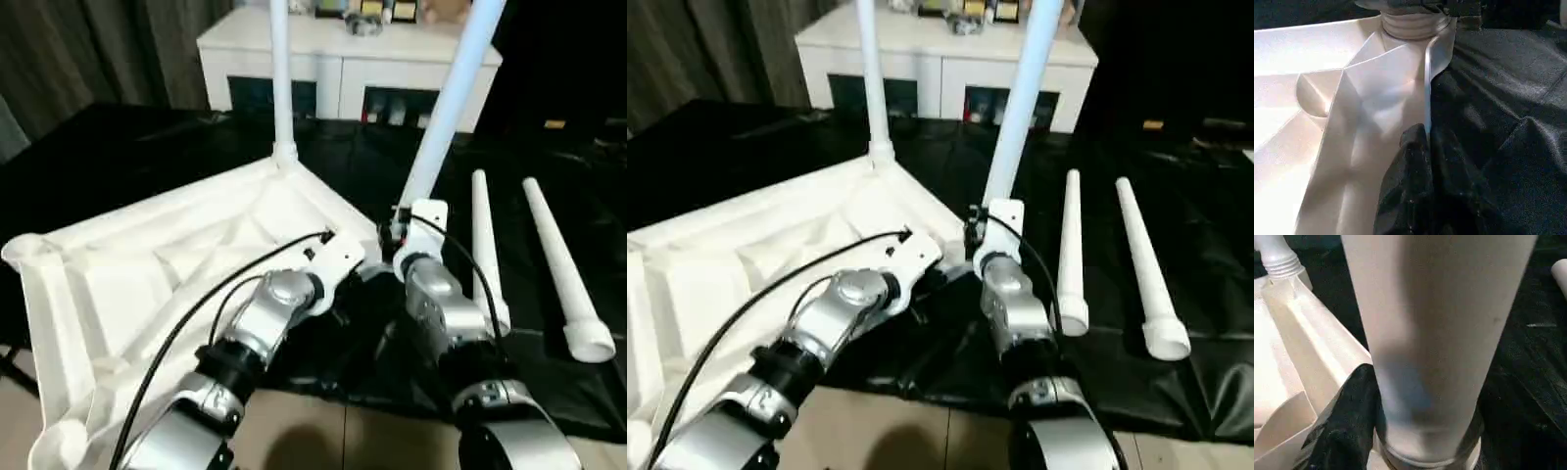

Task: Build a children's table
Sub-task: Rotate leg to tighten

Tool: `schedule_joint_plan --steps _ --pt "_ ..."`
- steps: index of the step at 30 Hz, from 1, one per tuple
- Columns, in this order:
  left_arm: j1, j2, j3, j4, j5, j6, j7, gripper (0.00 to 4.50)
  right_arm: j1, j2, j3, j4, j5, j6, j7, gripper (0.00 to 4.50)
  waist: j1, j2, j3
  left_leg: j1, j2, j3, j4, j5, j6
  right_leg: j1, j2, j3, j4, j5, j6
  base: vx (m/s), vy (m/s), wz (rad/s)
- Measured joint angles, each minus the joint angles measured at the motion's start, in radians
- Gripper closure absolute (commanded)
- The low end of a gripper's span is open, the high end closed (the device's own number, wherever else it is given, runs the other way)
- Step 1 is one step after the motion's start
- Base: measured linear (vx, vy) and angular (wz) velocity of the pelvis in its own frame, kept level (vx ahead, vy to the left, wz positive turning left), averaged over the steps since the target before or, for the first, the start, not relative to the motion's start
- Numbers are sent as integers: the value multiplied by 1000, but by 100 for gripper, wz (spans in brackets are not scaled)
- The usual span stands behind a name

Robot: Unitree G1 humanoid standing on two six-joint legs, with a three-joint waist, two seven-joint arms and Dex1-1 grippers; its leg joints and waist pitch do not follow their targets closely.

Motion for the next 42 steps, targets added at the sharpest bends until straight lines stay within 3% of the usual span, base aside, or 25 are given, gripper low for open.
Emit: schedule_joint_plan --steps 1,2,3,4,5,6,7,8,10,12,15,22,29,32,33,42 --pt "0 10 2 -2 -2 -8 -6 450 -10 1 -4 10 5 -13 17 191 3 8 3 -5 -2 -14 16 -29 4 2 -16 -30 -10 1 12 47 29 -26" --pt "0 18 6 -3 -5 -13 -16 450 -13 2 -5 14 6 -22 31 136 3 25 1 -14 1 -35 13 -39 5 16 -22 -62 -23 -1 16 106 89 -38" --pt "-1 21 7 -3 -5 -19 -26 450 -7 0 -7 11 9 -38 47 126 -3 45 3 -24 10 -62 14 -39 4 30 -19 -95 -43 -7 26 106 89 -38" --pt "-3 27 7 -3 -5 -24 -31 450 -4 1 -10 12 19 -42 62 128 -3 46 6 -27 10 -64 11 -38 4 31 -13 -84 -13 -26 13 52 26 -5" --pt "-6 31 6 -3 -4 -25 -38 450 9 2 -12 11 25 -42 74 128 -2 34 4 -23 8 -52 11 -38 2 29 -12 -61 14 -30 7 0 0 0" --pt "-7 44 5 -12 -6 -35 -55 450 28 -5 -17 4 32 -49 92 104 -1 19 9 -12 -6 -42 11 -38 2 14 -14 -26 22 -12 2 0 0 0" --pt "-6 52 5 -14 -8 -42 -68 450 42 -9 -16 -5 34 -56 107 89 3 16 10 -10 -12 -41 8 -38 2 5 -14 -14 25 -3 13 64 -77 8" --pt "-4 63 4 -24 -8 -46 -82 450 54 -20 -11 -34 35 -52 126 89 10 16 9 -13 -11 -38 5 -38 3 1 -14 -12 26 -2 15 0 0 0" --pt "-3 81 -2 -57 -14 -49 -114 450 74 -52 -1 -77 38 -45 169 74 33 18 7 -36 -9 -46 -5 -22 -2 -13 -9 -14 25 1 15 81 -52 -6" --pt "1 109 -11 -94 -22 -68 -157 450 103 -90 21 -142 38 -35 226 46 40 21 4 -50 1 -44 -3 46 -2 -31 -1 -9 33 51 21 55 -27 -2" --pt "9 157 -16 -129 -28 -95 -212 450 151 -137 62 -230 36 -9 323 40 44 22 4 -64 8 -38 -2 45 0 -45 5 -7 33 49 18 0 0 0" --pt "67 295 -29 -229 -74 -142 -419 450 299 -327 164 -494 64 60 632 40 53 22 4 -63 10 -34 -5 41 0 -43 6 -6 25 47 16 0 0 0" --pt "98 365 -38 -276 -113 -147 -545 450 355 -436 216 -581 84 97 813 40 55 22 4 -60 10 -32 -4 41 -1 -39 6 -3 24 49 14 0 0 0" --pt "99 371 -38 -276 -113 -147 -548 450 358 -450 233 -598 80 104 841 40 53 21 3 -60 10 -32 -3 41 -1 -39 6 -3 25 50 13 0 0 0" --pt "99 372 -38 -276 -113 -147 -549 450 358 -450 240 -597 77 106 844 68 53 21 3 -60 10 -32 -3 41 -1 -39 6 -3 25 50 13 0 0 0" --pt "99 375 -38 -276 -118 -147 -559 450 342 -445 241 -590 78 117 843 137 55 21 3 -60 10 -32 -1 41 -1 -39 6 -3 26 50 13 0 0 0"
